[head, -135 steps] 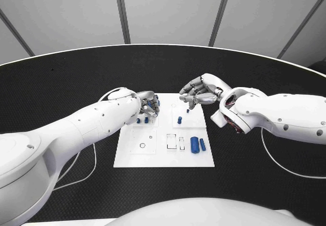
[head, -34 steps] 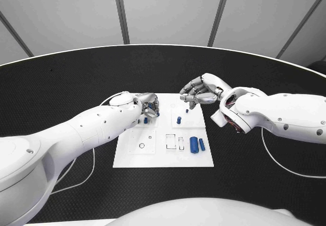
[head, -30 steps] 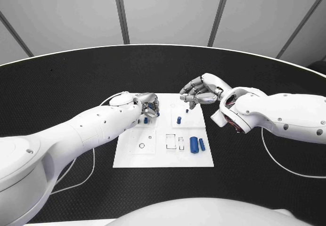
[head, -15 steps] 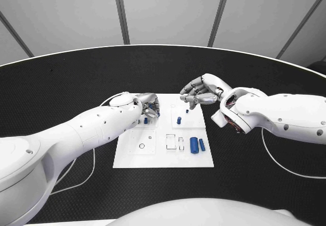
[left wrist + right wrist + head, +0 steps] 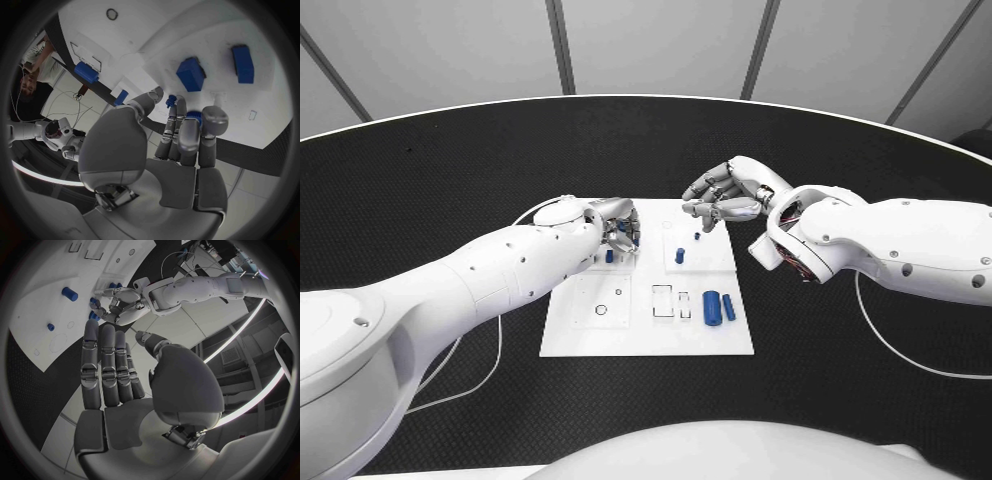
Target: Assemble the parts on the task board
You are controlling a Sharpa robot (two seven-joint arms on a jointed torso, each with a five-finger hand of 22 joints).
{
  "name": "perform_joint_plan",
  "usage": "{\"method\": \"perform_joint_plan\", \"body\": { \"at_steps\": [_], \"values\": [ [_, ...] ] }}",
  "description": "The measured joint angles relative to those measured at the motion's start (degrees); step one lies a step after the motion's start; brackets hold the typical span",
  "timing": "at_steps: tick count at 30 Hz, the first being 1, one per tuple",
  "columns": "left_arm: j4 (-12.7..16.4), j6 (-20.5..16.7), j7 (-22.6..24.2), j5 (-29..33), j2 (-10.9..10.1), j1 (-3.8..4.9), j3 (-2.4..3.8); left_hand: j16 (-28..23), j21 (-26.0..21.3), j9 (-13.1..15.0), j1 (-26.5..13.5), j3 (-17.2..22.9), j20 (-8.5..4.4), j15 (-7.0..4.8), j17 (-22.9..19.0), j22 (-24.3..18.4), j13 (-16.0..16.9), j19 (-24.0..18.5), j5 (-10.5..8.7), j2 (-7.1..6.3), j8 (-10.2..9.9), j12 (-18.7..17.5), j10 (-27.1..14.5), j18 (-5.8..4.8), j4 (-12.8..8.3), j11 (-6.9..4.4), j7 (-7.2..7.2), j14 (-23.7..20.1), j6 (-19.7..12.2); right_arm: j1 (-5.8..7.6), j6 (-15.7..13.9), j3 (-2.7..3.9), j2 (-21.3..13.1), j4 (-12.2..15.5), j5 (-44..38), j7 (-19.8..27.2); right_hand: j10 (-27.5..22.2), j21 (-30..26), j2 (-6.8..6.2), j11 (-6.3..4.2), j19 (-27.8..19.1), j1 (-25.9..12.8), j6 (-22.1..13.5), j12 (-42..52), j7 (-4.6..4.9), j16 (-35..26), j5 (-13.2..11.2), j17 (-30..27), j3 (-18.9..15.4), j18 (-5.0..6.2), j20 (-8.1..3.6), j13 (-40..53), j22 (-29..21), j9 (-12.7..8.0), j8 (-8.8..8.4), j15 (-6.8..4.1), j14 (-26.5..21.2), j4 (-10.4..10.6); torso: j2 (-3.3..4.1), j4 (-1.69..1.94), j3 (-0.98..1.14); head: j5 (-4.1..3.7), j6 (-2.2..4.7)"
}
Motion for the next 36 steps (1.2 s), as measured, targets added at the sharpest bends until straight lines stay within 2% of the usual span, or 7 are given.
{"method": "perform_joint_plan", "body": {
  "at_steps": [11,15,18,20,36],
  "values": [
    [-0.13,0.62,-0.17,0.0,0.36,0.0,0.0,0.0,-0.23,0.09,0.75,0.14,0.0,0.0,0.09,-0.07,0.11,0.0,0.0,1.03,0.23,0.51,-0.18,0.0,-0.08,-0.22,-0.2,0.0,0.62,0.0,0.06,0.0,0.11,-0.04,0.0,-0.01,0.0,0.0,0.0,0.0,0.0,0.0,0.0,0.0,0.0,0.0,0.0,-0.01,0.0,0.0,0.0,-0.01,0.0,0.0,0.0,0.0,0.0,0.0,0.07,-0.05,-0.01,0.09,0.07],
    [-0.54,0.97,-0.5,-0.01,0.51,0.0,0.01,0.0,-0.23,0.09,1.32,1.21,0.0,0.0,-0.19,-0.06,2.7,0.0,-0.06,1.82,0.23,0.48,-0.07,0.0,-0.11,-0.36,-0.33,0.0,0.91,0.0,0.06,0.0,0.11,-0.01,0.0,-0.03,0.0,0.0,0.0,0.0,0.0,0.0,0.0,0.0,0.0,0.0,0.0,-0.01,0.0,0.0,0.0,-0.01,0.0,0.0,0.0,0.0,0.0,0.0,0.08,-0.09,0.01,0.09,0.12],
    [-0.87,1.17,-0.7,-0.01,0.61,-0.01,0.01,0.0,-0.23,0.15,1.54,1.99,0.0,0.0,-0.92,-0.01,2.74,0.0,-0.21,2.53,0.46,0.46,0.22,0.0,-0.17,-0.65,-0.32,0.0,1.32,0.0,0.04,0.0,0.09,0.02,0.0,-0.05,0.0,0.0,0.0,0.0,0.0,0.0,0.0,0.0,0.0,0.0,0.0,-0.01,0.0,0.0,0.0,-0.01,0.0,0.0,0.0,0.0,0.0,0.0,0.09,-0.11,0.01,0.05,0.13],
    [-1.02,1.24,-0.73,-0.01,0.67,-0.01,0.01,0.0,-0.23,0.2,1.69,2.58,0.0,0.0,-0.87,0.11,4.06,0.0,-0.28,2.84,0.46,0.46,0.24,0.0,-0.31,-0.64,-0.21,0.0,1.44,0.0,0.03,0.0,0.08,0.03,0.0,-0.05,0.0,0.0,0.0,0.0,0.0,0.0,0.0,0.0,0.0,0.0,0.0,-0.02,0.0,0.0,0.0,-0.01,0.01,0.0,0.0,0.0,0.0,0.0,0.1,-0.12,0.02,0.02,0.13],
    [-2.06,2.13,-1.42,-0.04,1.27,-0.01,0.01,0.0,0.24,0.47,1.84,5.19,-0.44,-0.34,-0.71,1.03,4.06,0.44,-0.22,4.48,0.81,0.45,3.28,0.0,0.11,-1.1,-0.55,0.33,2.86,0.0,-0.06,0.01,-0.05,0.25,0.0,-0.08,0.0,0.0,0.0,0.0,0.0,0.0,0.0,0.0,0.0,0.0,0.0,-0.02,0.0,0.0,0.0,-0.02,0.01,0.0,0.0,0.0,0.0,0.0,0.12,-0.05,-0.01,-0.3,0.09]
  ]
}}
